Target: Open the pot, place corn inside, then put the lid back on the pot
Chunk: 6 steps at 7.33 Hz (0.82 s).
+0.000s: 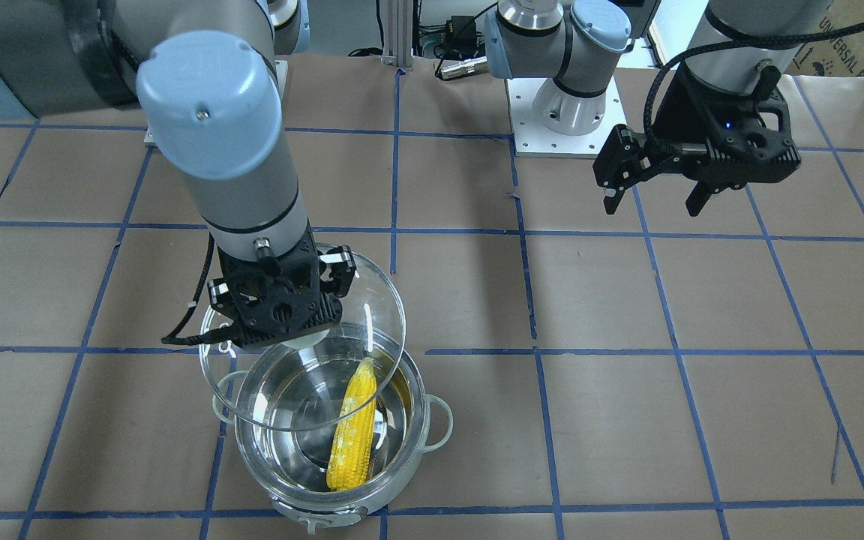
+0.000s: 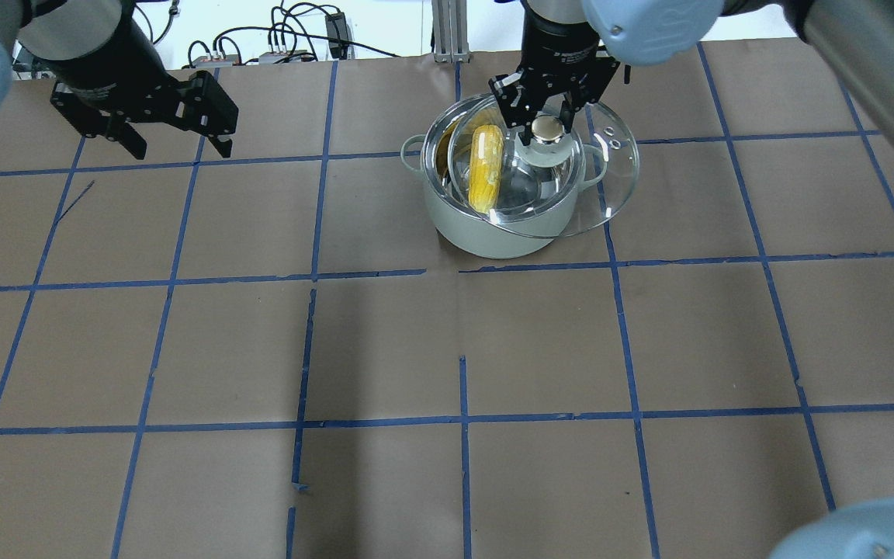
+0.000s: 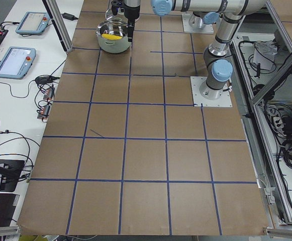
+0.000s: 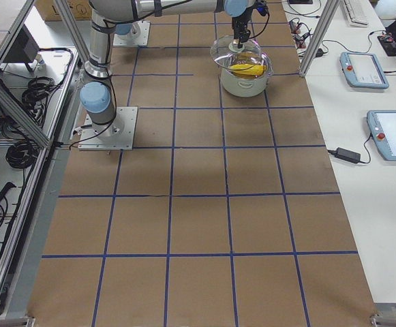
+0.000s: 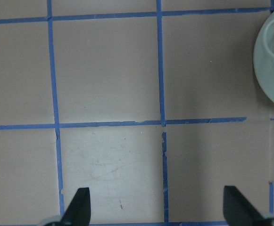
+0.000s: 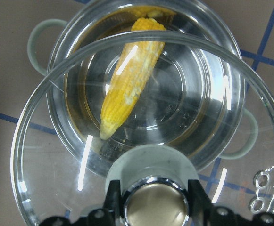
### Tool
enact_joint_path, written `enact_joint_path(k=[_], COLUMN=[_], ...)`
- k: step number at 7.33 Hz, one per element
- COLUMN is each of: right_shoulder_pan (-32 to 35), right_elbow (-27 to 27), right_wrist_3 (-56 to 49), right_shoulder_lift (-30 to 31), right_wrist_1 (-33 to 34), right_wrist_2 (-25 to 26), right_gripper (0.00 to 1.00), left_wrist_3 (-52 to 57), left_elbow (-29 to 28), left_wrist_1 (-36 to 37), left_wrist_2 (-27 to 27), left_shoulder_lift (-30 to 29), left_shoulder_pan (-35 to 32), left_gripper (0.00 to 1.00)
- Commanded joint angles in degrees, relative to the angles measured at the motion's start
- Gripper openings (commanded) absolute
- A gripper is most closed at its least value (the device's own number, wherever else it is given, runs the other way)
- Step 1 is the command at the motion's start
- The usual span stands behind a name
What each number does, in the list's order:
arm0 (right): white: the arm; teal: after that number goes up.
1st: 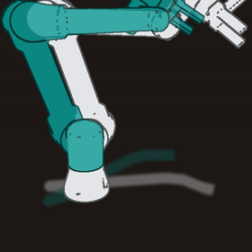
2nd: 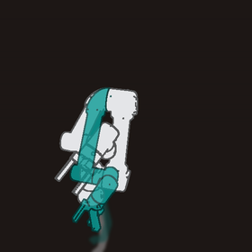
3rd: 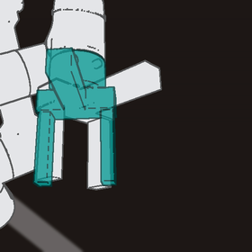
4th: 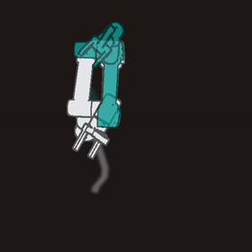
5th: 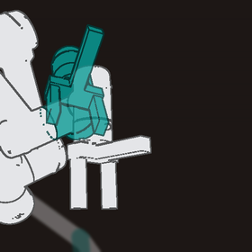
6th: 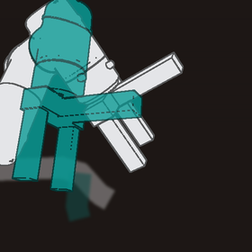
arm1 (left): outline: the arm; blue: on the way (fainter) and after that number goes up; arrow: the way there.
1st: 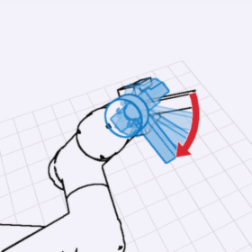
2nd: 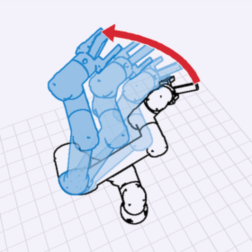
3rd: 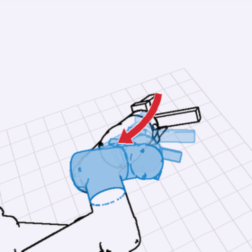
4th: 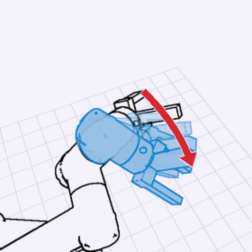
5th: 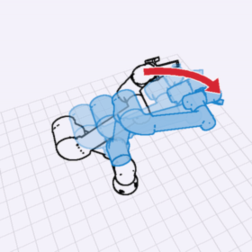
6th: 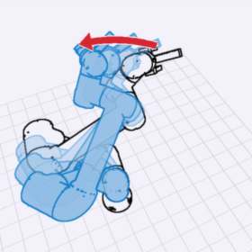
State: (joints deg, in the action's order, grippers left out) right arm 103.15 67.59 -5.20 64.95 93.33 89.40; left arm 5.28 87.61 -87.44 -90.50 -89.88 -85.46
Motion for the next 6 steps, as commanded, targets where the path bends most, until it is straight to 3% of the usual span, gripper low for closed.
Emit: enact_joint_path(k=[1,6], right_shoulder_pan=[1.4,0.7], right_elbow=[-6.9,-7.3], right_wrist_3=[0.2,-0.9], right_shoulder_lift=[-6.0,-9.8], right_wrist_1=[0.0,1.0], right_wrist_2=[0.2,-0.1], right_gripper=[0.35,0.35], left_wrist_3=[-0.4,0.0], left_elbow=[-0.2,0.8], left_wrist_1=[-0.7,-0.1], left_wrist_2=[0.2,0.2], left_shoulder_lift=[-0.5,-0.2], left_shoulder_pan=[-0.1,-0.4], left_gripper=[1.0,1.0])
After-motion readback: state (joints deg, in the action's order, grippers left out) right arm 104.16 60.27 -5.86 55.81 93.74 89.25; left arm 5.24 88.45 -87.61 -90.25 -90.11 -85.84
